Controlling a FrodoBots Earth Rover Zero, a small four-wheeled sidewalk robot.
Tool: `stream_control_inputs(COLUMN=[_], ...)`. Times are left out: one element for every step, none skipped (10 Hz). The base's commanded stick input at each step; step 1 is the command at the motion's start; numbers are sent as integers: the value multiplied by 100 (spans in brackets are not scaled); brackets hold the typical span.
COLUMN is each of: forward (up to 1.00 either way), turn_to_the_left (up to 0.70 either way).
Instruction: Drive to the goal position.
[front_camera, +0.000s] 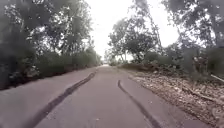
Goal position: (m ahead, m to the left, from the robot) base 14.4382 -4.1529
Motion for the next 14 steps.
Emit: stream_control_inputs(forward=[85,85,85,85,85,85,85,85,85,85,85,85,85,85], turn_to_the_left=[10,0,0,0,0,0,0,0,0,0,0,0,0,0])
